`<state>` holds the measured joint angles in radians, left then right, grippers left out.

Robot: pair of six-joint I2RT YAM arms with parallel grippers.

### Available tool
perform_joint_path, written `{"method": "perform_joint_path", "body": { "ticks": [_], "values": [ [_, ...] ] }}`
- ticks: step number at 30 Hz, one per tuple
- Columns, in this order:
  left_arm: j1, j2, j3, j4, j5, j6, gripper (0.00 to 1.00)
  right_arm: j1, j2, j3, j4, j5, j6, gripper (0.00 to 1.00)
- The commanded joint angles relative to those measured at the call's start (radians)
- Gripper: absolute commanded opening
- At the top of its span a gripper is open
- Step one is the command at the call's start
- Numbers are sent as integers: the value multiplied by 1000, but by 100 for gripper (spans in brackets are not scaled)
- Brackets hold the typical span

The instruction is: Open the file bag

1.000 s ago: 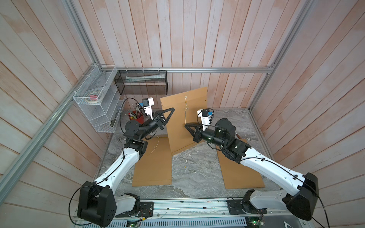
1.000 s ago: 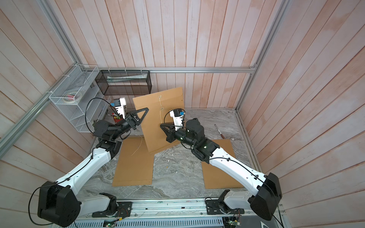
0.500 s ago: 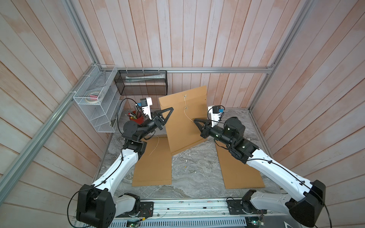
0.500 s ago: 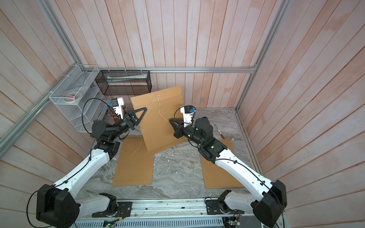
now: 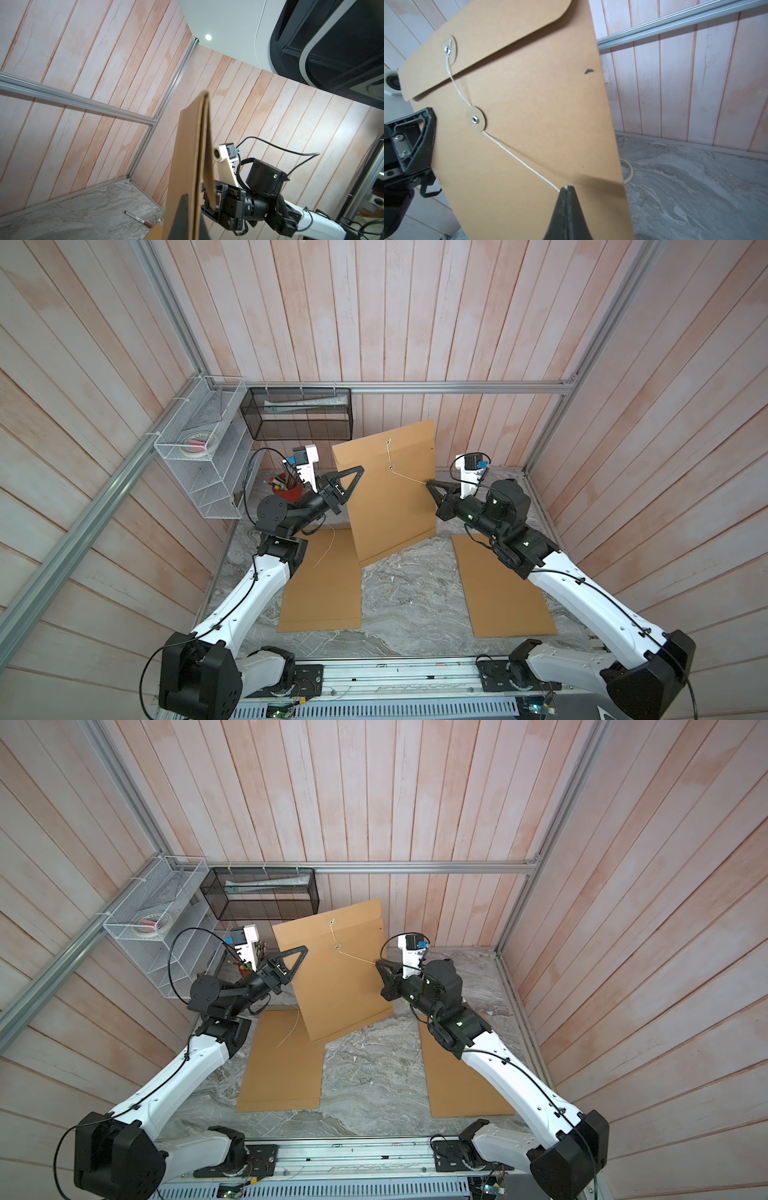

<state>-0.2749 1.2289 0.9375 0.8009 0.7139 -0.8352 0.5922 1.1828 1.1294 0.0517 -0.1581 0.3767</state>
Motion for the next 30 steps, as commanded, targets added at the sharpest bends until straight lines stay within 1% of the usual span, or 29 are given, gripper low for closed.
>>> {"method": "perform_joint_path", "body": {
  "ticks": [1, 15, 17, 25, 30],
  "values": [
    [6, -20, -24, 15, 22, 5, 0, -22, -22, 44, -32, 15, -31, 0],
    [7, -24, -53, 2, 45, 13, 0, -75, -10, 156, -87, 16, -87, 0],
    [6, -24, -58, 2, 54, 15, 0, -74, 0, 185, -96, 2, -96, 0],
    [7, -23, -79, -4, 102, 16, 0, -64, 83, 274, -95, -121, -98, 0],
    [6, -18, -83, -4, 114, 15, 0, -17, 148, 336, -110, -134, -120, 0]
  ]
}}
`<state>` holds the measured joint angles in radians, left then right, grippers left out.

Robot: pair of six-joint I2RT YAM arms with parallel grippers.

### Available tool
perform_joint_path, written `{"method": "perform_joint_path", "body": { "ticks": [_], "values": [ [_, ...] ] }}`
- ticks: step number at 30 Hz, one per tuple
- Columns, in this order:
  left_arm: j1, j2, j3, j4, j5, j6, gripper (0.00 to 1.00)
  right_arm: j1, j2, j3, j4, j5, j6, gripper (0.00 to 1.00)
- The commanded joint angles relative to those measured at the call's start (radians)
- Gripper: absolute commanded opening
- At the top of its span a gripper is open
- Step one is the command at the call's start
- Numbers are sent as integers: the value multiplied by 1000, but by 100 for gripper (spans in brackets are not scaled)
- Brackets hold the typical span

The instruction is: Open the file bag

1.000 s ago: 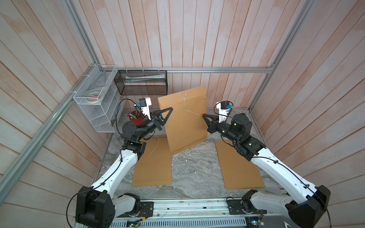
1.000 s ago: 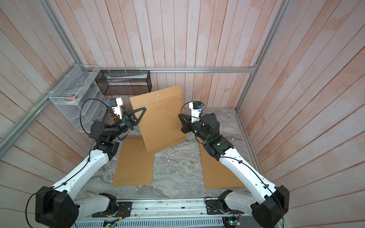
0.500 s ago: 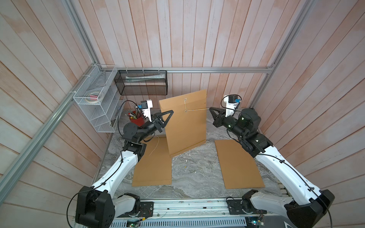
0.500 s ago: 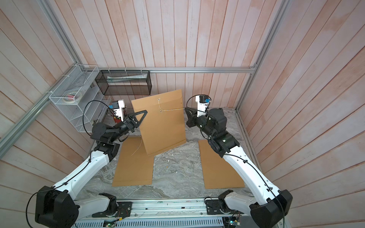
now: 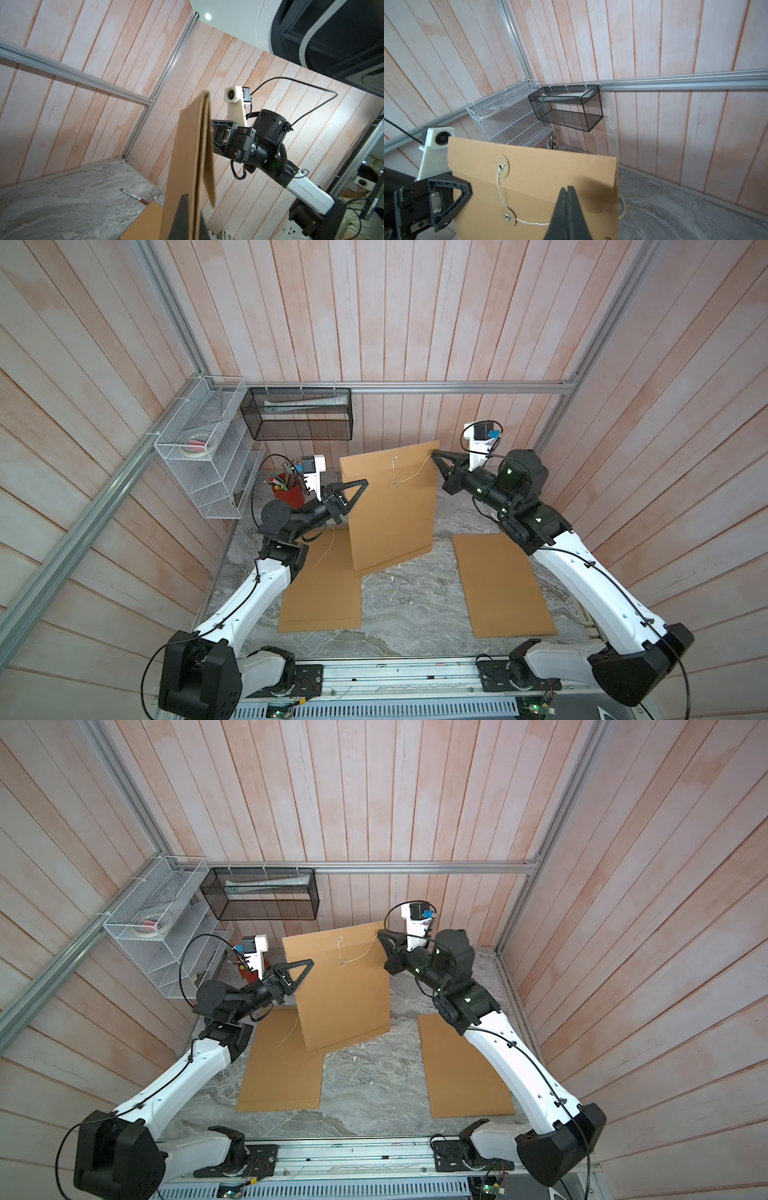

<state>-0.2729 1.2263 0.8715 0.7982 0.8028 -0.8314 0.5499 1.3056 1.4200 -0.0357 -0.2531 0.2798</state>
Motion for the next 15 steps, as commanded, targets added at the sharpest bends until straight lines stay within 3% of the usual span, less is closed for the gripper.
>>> {"method": "perform_joint_path", "body": {
  "ticks": [1, 15],
  "values": [
    [5, -14, -18, 2, 29, 8, 0, 37, 38, 58, -25, -38, -25, 0],
    [3, 1, -48, 46, 48, -27, 0, 159, 182, 217, -43, -51, -50, 0]
  ]
}}
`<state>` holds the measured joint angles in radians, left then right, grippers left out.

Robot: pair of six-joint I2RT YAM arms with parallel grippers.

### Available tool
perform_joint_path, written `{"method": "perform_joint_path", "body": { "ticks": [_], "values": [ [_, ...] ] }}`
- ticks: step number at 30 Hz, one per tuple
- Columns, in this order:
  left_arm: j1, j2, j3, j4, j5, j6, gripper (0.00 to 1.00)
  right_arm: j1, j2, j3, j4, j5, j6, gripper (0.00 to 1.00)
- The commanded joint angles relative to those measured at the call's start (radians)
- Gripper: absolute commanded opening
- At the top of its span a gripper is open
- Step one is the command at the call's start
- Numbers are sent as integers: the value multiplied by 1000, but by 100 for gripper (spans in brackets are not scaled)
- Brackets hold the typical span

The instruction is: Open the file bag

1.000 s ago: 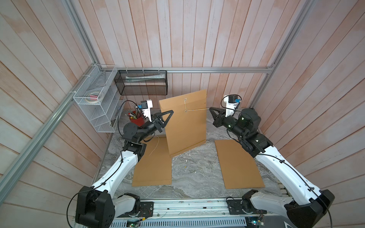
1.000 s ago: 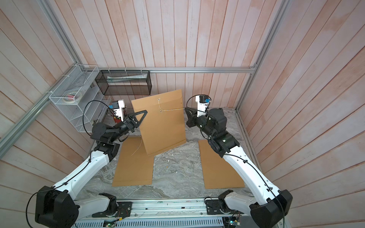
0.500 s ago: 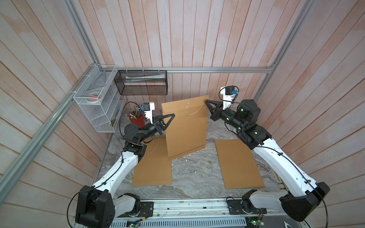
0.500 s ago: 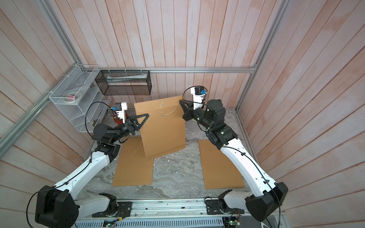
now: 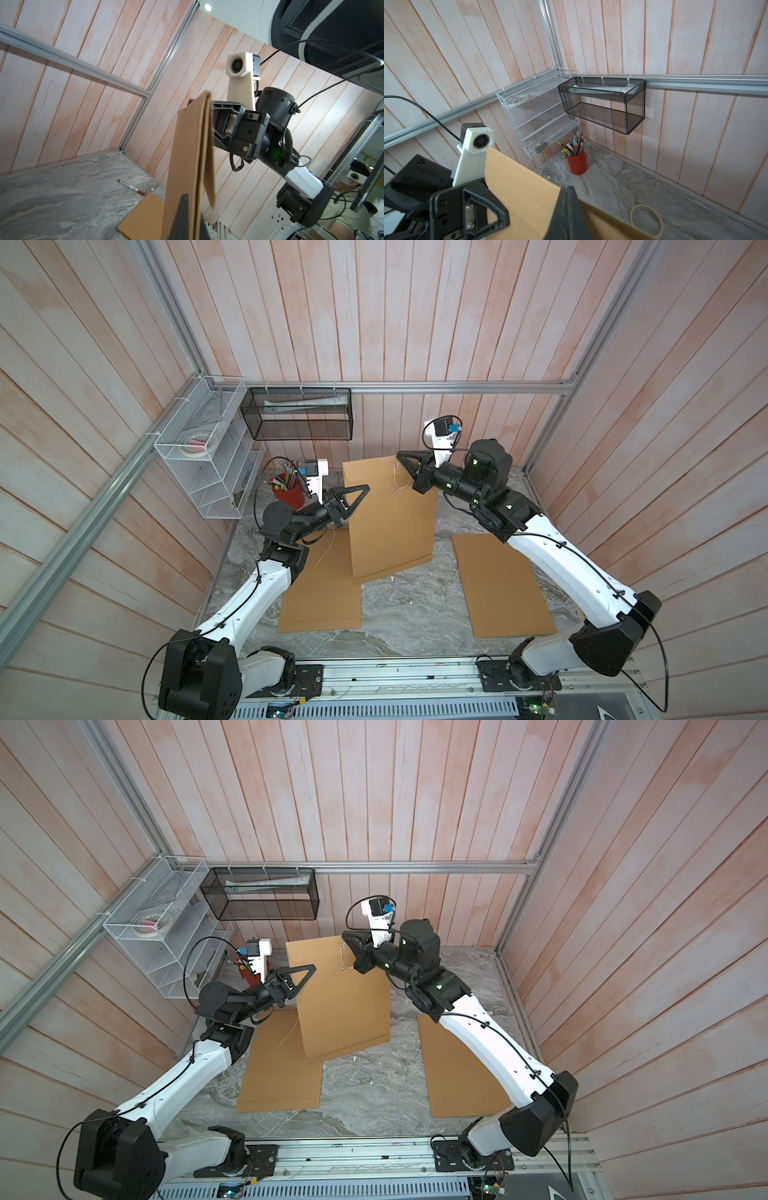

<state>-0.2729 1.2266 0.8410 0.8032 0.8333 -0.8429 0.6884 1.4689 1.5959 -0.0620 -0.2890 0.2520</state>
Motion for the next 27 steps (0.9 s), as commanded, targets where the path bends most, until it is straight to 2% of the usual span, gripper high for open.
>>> {"method": "perform_joint_path", "body": {
  "ticks": [1, 15, 27],
  "values": [
    [2, 1, -21, 46, 18, -19, 0, 27, 27, 53, -18, -17, -23, 0],
    [-2, 9, -30, 72, 7, -38, 0, 113, 133, 214, -61, -48, -49, 0],
    [-2, 34, -7, 96, -5, -57, 0, 158, 150, 230, -16, -91, -33, 0]
  ]
}}
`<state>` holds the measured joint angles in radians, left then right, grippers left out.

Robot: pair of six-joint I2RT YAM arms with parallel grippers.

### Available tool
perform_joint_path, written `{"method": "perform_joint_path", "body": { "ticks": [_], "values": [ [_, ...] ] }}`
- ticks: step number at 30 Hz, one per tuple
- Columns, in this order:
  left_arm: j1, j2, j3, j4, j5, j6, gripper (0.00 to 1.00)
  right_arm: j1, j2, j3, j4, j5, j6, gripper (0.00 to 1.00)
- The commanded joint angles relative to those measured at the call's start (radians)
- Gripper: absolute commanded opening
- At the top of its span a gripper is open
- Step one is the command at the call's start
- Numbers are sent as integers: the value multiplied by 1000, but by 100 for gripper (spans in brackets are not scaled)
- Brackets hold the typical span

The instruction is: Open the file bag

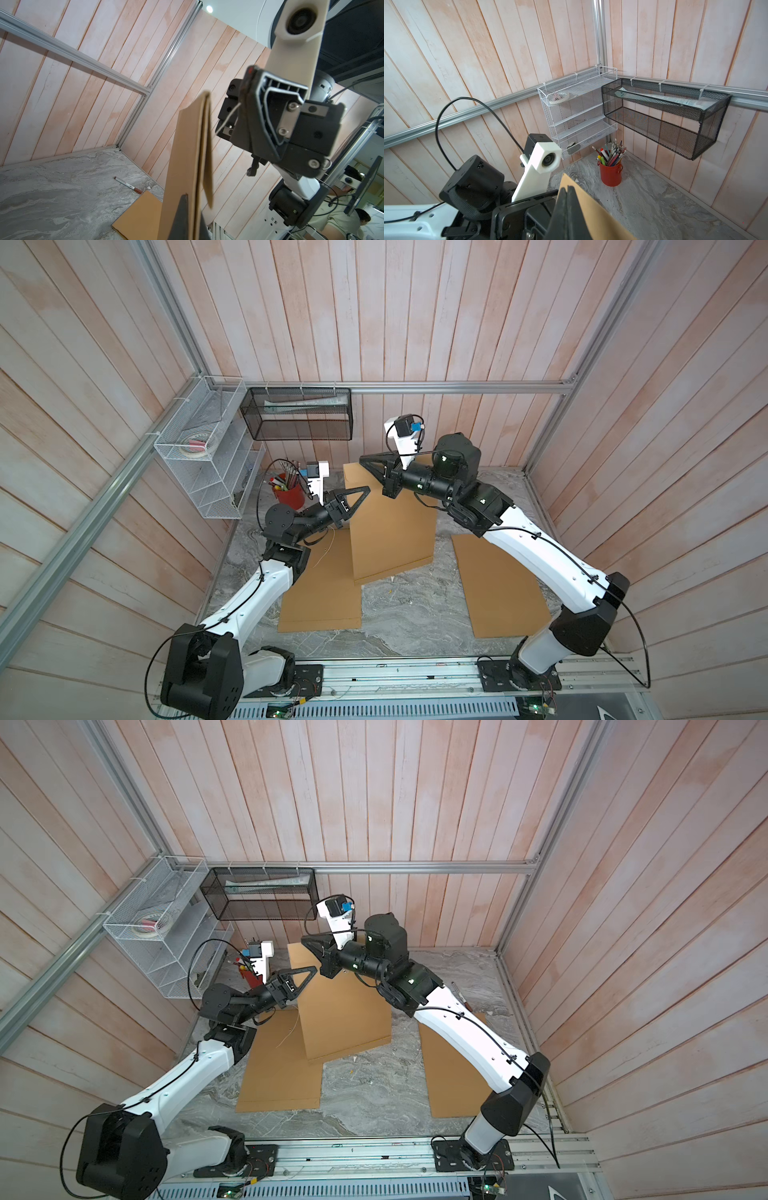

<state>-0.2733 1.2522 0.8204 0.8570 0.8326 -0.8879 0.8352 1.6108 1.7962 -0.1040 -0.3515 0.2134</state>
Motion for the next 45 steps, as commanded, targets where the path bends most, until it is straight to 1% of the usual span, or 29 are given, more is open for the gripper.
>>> {"method": "perform_joint_path", "body": {
  "ticks": [1, 7, 10, 12, 16, 17, 21, 25, 28, 34, 37, 42, 45],
  "values": [
    [-1, 10, 17, 45, -6, -14, 0, 13, 7, 28, 28, -32, 7, 0],
    [-1, 15, 27, 68, -28, -23, 0, 17, -9, -5, 60, -62, 31, 0],
    [-1, 21, 34, 81, -33, -32, 0, 18, -21, -25, 68, -56, 34, 0],
    [-1, 23, 36, 83, -33, -34, 0, 18, -31, -34, 61, -38, 28, 0],
    [-1, 23, 36, 85, -36, -29, 0, 17, -67, -72, 27, 42, 8, 0],
    [0, 23, 38, 83, -34, -26, 0, 17, -75, -77, 10, 61, -2, 2],
    [3, 19, 60, 28, -15, 9, 0, 18, -103, -75, -123, 166, -78, 13],
    [5, 8, 96, -68, 7, 62, 0, 18, -109, -44, -261, 287, -175, 19],
    [5, -3, 125, -155, 22, 108, 0, 18, -95, -11, -345, 342, -237, 23],
    [5, -17, 182, -326, 46, 197, 0, 22, -81, 4, -394, 375, -330, 29],
    [5, -19, 200, -378, 50, 222, 0, 36, -74, 13, -418, 399, -365, 33],
    [5, -14, 213, -396, 57, 227, 0, 49, -67, 15, -444, 420, -385, 37],
    [5, -13, 215, -388, 65, 221, 0, 63, -61, 15, -453, 460, -398, 39]
  ]
}}
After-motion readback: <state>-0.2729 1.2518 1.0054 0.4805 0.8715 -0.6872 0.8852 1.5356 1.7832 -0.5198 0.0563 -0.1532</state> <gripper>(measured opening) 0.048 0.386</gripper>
